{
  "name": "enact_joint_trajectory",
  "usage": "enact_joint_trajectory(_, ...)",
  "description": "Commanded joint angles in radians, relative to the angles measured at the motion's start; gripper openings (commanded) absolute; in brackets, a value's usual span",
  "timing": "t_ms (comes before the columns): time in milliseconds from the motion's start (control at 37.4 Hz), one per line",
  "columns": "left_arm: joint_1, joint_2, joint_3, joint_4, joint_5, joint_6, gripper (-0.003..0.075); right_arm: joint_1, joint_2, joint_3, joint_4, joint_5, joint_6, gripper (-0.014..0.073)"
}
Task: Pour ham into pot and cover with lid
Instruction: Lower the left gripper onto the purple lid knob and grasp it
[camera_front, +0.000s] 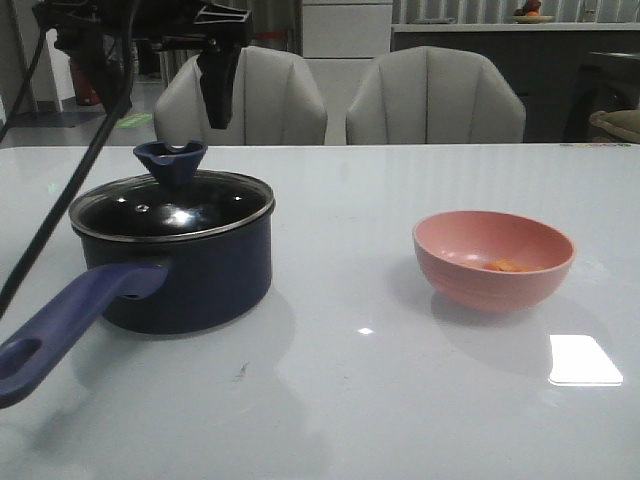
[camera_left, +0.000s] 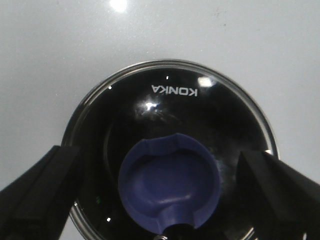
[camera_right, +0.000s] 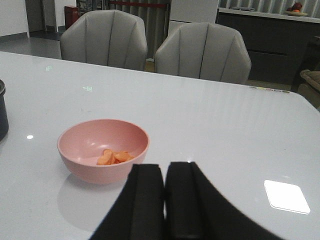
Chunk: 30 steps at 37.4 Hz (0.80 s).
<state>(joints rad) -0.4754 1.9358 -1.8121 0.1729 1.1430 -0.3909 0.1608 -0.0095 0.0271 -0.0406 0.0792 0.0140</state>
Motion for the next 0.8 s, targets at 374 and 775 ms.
enact_joint_trajectory(374, -0.004, -0.002, -0.041, -0.042, 0.005, -0.034, 0.0638, -0.007, -0.021, -0.005, -0.01, -0.079, 0.0, 0.0177)
enact_joint_trajectory(775, -0.004, 0.038, -0.041, -0.046, 0.035, -0.043, 0.0613, -0.007, -0.021, -0.005, -0.01, -0.079, 0.0, 0.0177)
